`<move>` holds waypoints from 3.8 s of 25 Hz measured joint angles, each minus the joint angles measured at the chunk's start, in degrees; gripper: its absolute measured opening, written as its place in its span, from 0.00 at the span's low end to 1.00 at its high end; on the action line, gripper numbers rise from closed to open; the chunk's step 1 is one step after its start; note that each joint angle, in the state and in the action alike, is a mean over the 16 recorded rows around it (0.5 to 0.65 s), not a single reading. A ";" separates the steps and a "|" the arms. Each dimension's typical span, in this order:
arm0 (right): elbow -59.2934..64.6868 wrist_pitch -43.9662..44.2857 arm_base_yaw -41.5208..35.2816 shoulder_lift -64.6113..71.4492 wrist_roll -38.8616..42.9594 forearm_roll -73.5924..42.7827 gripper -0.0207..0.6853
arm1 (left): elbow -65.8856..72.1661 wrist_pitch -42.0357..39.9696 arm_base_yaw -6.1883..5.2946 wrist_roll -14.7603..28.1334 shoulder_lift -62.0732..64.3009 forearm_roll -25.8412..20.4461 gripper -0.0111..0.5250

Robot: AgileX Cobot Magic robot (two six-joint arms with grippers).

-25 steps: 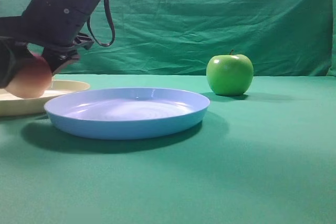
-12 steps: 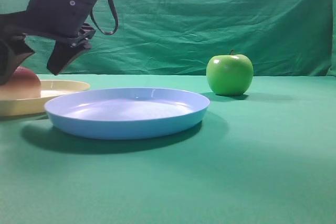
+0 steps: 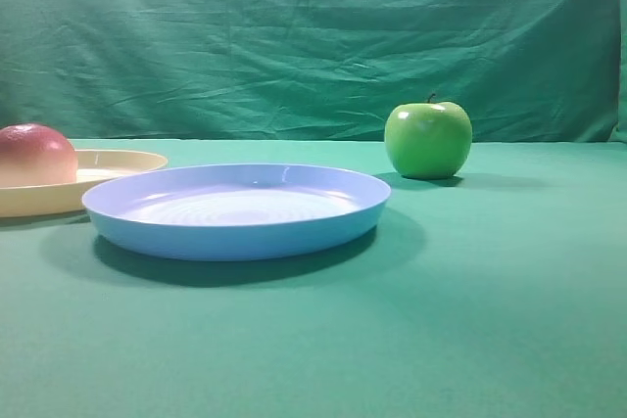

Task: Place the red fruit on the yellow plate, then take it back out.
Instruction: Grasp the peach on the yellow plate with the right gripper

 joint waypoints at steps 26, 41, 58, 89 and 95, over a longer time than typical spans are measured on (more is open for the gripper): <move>2.23 5.50 -0.87 -33.89 14.46 -19.59 0.03 | 0.00 0.00 0.00 0.00 0.00 0.00 0.02; 38.81 -7.25 -2.21 -62.28 15.06 -23.53 0.03 | 0.00 0.00 0.00 0.00 0.00 0.00 0.02; 81.96 -32.77 -20.97 -89.56 21.96 -25.54 0.03 | 0.00 0.00 0.00 0.00 0.00 0.00 0.02; 125.36 -48.09 -30.94 -119.35 25.65 -27.35 0.03 | 0.00 0.00 0.00 0.00 0.00 0.00 0.02; 125.39 -46.10 -31.09 -119.35 25.69 -27.35 0.03 | 0.00 0.00 0.00 0.00 0.00 0.00 0.02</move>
